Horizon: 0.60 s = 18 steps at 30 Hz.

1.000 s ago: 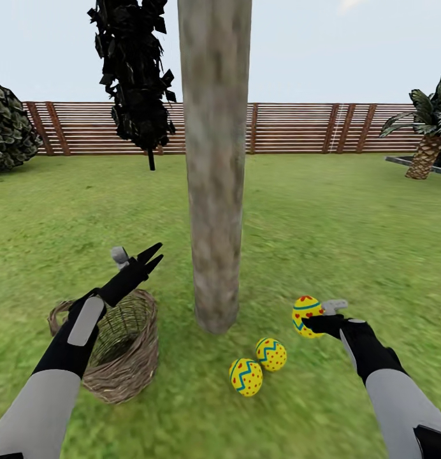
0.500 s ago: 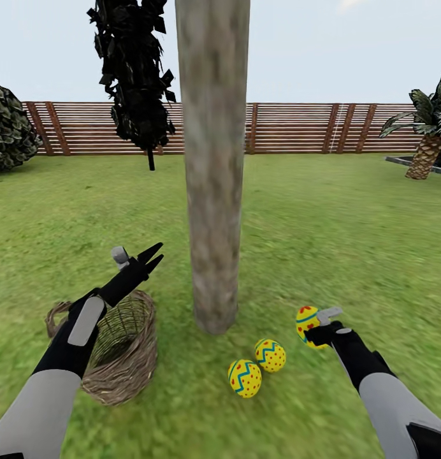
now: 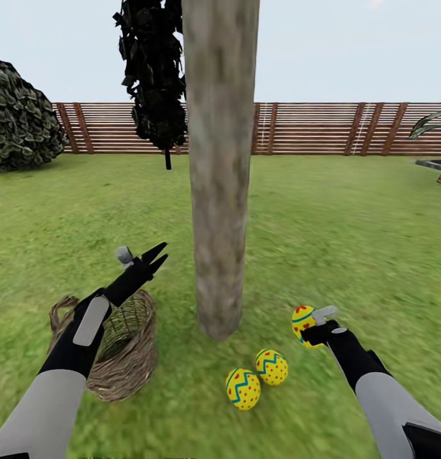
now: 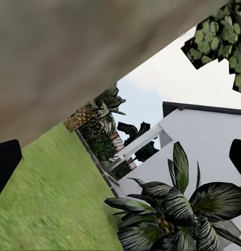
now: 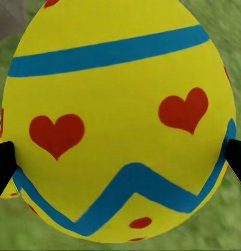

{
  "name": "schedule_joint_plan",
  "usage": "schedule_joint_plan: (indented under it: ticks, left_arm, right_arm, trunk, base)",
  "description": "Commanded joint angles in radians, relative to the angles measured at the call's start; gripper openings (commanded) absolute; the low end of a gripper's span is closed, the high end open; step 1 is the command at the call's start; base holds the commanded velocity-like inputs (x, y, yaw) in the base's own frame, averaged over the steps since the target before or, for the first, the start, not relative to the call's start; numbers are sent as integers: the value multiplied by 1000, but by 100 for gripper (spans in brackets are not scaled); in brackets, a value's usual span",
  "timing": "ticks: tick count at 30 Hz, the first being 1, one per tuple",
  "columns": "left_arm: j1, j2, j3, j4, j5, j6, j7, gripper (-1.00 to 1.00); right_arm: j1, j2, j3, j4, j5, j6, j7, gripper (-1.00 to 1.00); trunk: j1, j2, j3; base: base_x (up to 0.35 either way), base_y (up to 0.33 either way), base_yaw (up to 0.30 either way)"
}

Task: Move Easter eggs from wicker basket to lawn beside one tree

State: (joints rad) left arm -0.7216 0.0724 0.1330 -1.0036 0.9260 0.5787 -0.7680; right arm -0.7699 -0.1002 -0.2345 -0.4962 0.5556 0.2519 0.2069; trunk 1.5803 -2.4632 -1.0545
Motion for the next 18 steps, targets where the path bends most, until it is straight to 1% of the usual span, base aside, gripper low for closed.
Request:
schedule_joint_plan:
  ticks: [1, 6, 10, 12, 13, 14, 16, 18]
  left_arm:
    - [-1, 0, 0, 0, 5, 7, -1, 100]
    - [-1, 0, 0, 0, 5, 7, -1, 100]
    - [-1, 0, 0, 1, 6, 7, -1, 100]
    - [-1, -1, 0, 1, 7, 7, -1, 100]
    - [-1, -2, 0, 1, 7, 7, -1, 100]
    - [-1, -2, 0, 1, 7, 7, -1, 100]
    - [-1, -5, 0, 0, 7, 7, -1, 100]
    - [-1, -8, 0, 0, 7, 7, -1, 100]
  right_arm:
    - [0, 1, -6, -2, 10, 3, 9, -100]
    - [0, 1, -6, -2, 10, 3, 9, -100]
    - [0, 1, -6, 3, 12, 3, 9, -100]
    - [0, 0, -6, 51, 11, 3, 7, -100]
    - [-1, -2, -6, 84, 9, 3, -11, -100]
    - [-2, -2, -7, 102, 7, 3, -51, -100]
    - [-3, -2, -6, 113, 6, 3, -113, -100]
    - [-3, -1, -6, 115, 7, 2, -128, -100]
  trunk:
    - [0, 0, -1]
    - [0, 0, -1]
    - [0, 0, -1]
    - [0, 0, -1]
    - [0, 0, -1]
    - [0, 0, -1]
    - [0, 0, -1]
    - [0, 0, -1]
  base:
    - [55, -297, 288]
    - [97, -298, 277]
    - [112, -298, 45]
    - [135, -203, 4]
    - [71, -74, 1]
    - [29, -30, 0]
    - [10, -11, 0]
    - [2, -2, 0]
